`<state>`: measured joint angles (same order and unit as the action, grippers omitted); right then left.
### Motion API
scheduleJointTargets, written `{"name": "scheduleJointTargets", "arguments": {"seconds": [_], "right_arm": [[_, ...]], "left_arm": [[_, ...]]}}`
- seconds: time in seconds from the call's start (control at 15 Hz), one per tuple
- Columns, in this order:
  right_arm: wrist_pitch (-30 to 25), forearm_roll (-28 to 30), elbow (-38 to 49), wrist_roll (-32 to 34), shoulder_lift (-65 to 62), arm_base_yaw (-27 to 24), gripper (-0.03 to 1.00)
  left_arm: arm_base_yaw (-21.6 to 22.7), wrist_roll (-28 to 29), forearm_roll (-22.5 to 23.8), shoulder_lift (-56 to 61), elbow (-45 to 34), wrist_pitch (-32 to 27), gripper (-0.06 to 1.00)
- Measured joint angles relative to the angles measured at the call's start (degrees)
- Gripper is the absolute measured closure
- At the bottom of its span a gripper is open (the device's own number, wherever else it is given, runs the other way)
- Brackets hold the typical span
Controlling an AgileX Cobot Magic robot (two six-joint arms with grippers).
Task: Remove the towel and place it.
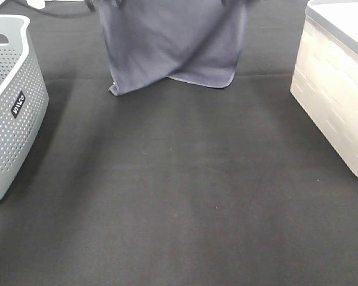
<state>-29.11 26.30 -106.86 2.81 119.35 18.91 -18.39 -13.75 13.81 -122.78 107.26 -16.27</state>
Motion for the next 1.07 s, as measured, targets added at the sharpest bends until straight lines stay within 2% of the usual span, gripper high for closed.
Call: {"name": "scheduleJointTargets", "arguments": {"seconds": [0.13, 0.27, 0.4, 0.53, 0.67, 0.8, 1.07], "right_arm": [[-11.9, -12.7, 0.0, -7.8, 0.1, 0.0, 0.96], [-21.6, -20.6, 0.0, -13.7, 0.1, 0.0, 0.96], [-31.1, -24.6, 0.0, -16.3, 0.1, 0.0, 0.96], [-38.8, -25.7, 0.0, -16.6, 0.1, 0.0, 0.96], [-40.2, -26.0, -0.2, -16.7, 0.1, 0.0, 0.96], [-40.1, -27.4, -0.1, -16.8, 0.1, 0.0, 0.96], [-40.1, -30.6, 7.3, -17.0, 0.0, 0.0, 0.96]], "left_arm": [[-1.4, 0.0, -0.3, 0.0, 0.0, -10.7, 0.94], [-2.3, -1.8, -2.3, 0.0, 0.0, -21.0, 0.94], [-2.9, -7.3, -9.6, 0.0, 0.0, -30.2, 0.94], [-3.1, -12.9, -17.4, 0.0, 0.0, -39.9, 0.94], [-3.1, -13.9, -19.1, 0.0, 0.0, -47.4, 0.94], [-3.1, -14.1, -19.4, 0.0, -0.2, -52.1, 0.94], [-3.1, -14.3, -20.8, 0.1, -7.3, -53.0, 0.94]]}}
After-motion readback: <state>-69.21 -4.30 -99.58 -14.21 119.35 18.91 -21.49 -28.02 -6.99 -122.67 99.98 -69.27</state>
